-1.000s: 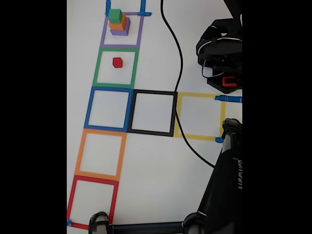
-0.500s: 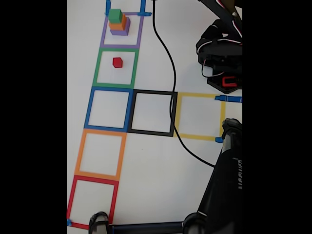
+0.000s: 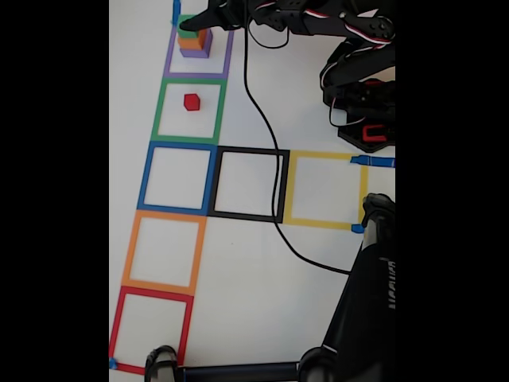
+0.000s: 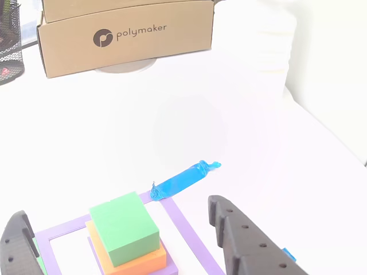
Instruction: Tower of hanoi
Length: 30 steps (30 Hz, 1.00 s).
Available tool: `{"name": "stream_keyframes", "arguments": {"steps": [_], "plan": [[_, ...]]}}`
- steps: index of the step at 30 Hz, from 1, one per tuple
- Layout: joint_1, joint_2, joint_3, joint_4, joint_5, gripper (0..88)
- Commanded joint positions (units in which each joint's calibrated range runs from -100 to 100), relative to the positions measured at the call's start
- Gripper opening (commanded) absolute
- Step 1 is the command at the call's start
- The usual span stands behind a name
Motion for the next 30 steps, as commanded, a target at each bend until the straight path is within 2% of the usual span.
{"name": "stream_keyframes", "arguments": {"steps": [1,14,25,30], "plan": [[-1.3,6.5,-0.2,-10.0,0.0,37.5],[-1.4,28.0,-2.2,-30.2,0.0,37.2],[-5.1,37.4,-8.9,-34.0,0.0,36.2],[-5.3,38.5,-9.3,-34.3,0.0,33.0]]}}
